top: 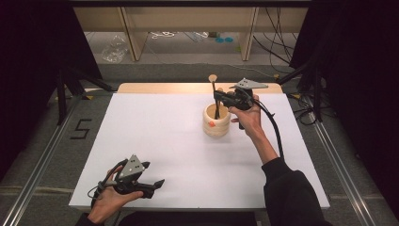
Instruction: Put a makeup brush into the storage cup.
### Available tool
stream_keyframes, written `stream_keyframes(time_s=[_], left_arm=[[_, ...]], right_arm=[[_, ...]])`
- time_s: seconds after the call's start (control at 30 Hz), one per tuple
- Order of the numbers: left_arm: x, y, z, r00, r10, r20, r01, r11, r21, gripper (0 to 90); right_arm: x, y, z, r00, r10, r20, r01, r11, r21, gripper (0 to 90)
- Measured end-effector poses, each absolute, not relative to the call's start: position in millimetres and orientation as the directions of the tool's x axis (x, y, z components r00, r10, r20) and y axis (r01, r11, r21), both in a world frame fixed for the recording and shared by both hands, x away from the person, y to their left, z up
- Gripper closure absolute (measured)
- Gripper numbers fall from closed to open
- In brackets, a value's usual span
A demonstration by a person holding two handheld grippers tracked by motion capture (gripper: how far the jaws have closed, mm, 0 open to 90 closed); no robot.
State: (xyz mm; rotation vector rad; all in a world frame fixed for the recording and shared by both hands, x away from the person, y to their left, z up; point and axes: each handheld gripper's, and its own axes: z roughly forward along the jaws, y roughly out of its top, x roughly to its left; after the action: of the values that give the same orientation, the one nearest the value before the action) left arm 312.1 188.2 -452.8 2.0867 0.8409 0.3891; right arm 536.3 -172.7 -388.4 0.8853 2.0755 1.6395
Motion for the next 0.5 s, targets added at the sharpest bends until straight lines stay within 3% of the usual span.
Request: stream_keyframes(time_s=[0.5], left_arm=[[312.3,188.4,-452.7,0.729,0.685,-0.015,0.421,-0.430,0.799,18.5]], right_arm=[[536.9,-169.6,-395.8,-0.745,0.656,0.123,0.280,0.139,0.950,83.2]])
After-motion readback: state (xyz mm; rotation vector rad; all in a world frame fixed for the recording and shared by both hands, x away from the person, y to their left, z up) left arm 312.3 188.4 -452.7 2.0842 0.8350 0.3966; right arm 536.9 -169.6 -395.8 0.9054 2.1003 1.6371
